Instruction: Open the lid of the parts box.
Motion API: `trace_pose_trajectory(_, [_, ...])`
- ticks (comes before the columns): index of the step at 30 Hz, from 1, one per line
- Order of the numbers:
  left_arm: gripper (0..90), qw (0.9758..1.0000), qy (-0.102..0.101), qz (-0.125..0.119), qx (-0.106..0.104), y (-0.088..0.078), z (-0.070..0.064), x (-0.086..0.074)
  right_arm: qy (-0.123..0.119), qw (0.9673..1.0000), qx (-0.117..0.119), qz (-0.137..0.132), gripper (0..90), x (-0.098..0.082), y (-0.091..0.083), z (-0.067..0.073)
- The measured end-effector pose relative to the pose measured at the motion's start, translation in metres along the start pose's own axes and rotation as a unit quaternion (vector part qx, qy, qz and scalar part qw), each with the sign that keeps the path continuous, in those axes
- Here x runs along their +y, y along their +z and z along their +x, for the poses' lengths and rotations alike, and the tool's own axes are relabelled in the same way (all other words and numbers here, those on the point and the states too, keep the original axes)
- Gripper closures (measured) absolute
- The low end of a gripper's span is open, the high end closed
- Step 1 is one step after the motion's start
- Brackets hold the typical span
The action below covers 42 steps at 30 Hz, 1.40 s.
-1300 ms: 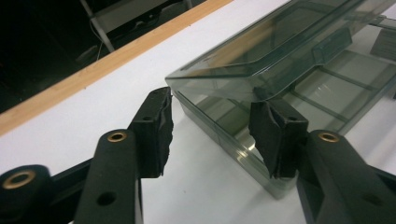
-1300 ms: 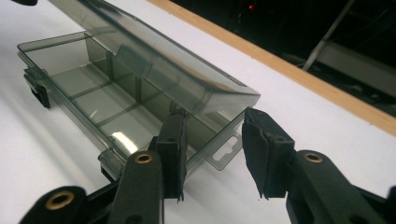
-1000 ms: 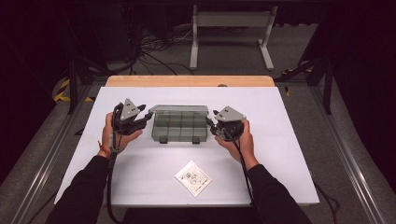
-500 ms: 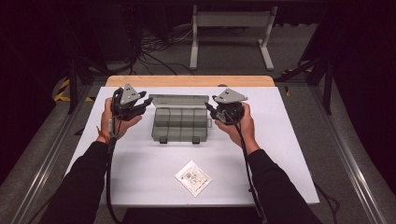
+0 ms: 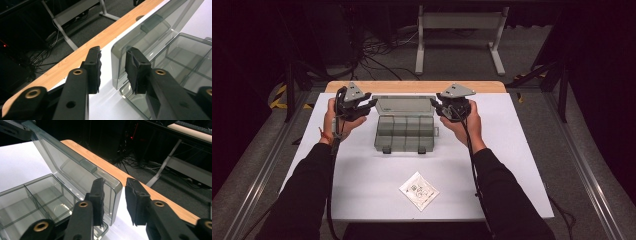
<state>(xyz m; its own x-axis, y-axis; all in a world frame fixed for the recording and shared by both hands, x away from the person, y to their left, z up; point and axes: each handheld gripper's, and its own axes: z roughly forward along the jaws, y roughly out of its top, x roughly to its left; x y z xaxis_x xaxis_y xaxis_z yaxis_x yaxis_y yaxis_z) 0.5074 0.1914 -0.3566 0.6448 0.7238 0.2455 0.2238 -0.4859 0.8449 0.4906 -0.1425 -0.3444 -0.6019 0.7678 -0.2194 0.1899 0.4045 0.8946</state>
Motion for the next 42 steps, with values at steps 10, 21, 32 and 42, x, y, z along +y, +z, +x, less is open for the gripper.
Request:
trace_pose_trajectory(10, [76.3, 0.9999, -0.012, -0.004, -0.012, 0.008, 0.01, 0.004, 0.001, 0.9997, -0.019, -0.016, 75.8, 0.001, 0.008, -0.002])
trace_pose_trajectory(21, [76.7, 0.9993, -0.036, 0.0, -0.008, 0.024, 0.012, 0.001, 0.03, 0.9989, -0.034, -0.015, 75.9, -0.008, 0.024, -0.01])
trace_pose_trajectory(32, [77.9, 0.9963, -0.084, -0.01, -0.016, 0.041, 0.015, -0.013, 0.07, 0.9958, -0.045, -0.039, 76.7, -0.013, 0.035, -0.014])
trace_pose_trajectory(42, [80.2, 0.9934, -0.114, -0.011, -0.009, 0.052, 0.015, -0.022, 0.079, 0.9943, -0.056, -0.043, 79.3, -0.022, 0.046, -0.018])
